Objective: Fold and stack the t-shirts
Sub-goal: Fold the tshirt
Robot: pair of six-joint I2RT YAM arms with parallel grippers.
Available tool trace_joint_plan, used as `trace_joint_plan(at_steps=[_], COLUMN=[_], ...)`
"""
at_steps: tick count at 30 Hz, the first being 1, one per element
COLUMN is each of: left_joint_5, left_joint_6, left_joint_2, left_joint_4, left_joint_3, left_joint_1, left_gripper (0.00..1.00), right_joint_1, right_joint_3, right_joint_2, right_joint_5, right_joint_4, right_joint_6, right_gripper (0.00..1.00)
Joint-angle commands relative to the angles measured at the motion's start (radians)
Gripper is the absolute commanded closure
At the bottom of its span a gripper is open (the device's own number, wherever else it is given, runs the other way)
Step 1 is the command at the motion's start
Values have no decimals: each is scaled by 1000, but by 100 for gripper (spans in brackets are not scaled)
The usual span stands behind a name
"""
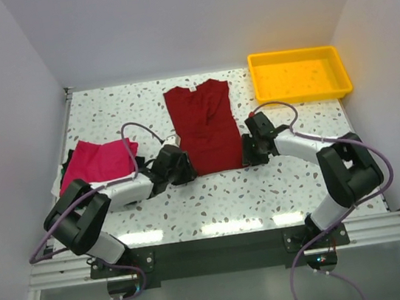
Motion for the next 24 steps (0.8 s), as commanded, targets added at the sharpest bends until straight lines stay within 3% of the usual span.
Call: trace_joint_plan(at_steps=[1, 3, 4, 5, 6, 12, 16, 19, 24], left_joint_5=[-37, -54, -55, -55, -49, -71, -86, -135, -172], left_joint_6=[14, 19, 22, 21, 22, 13, -67, -154, -210], left_joint_2=[57, 85, 94, 106, 108, -53, -183, -275, -346], left_joint_4=[-4, -18, -23, -27, -29, -50, -170, -316, -423], left_joint_3=[31, 45, 53, 54, 54, -44, -107, -99, -33], left_joint_1=[-3, -3, -3, -3, -3, -85, -255, -375, -460], left_gripper=[61, 74, 92, 100, 100, 100, 100, 100, 100], right_joint_1=[-5, -5, -5, -6, -6, -6, -3, -5, -5], right_joint_3=[-12, -9, -9, -9, -9, -102, -225, -298, -293], right_joint_2=[25, 44, 47, 47, 44, -161, -375, -543, -650], right_joint_5=[4, -2, -5, -16, -26, -49, -130, -164, -287], right_joint_4=[61, 72, 74, 74, 66, -37, -136, -259, -296], right_joint_6=[3, -2, -6, -8, -11, -36, -63, -48, -45], right_gripper=[59, 64, 77, 86, 100, 100, 100, 100, 100])
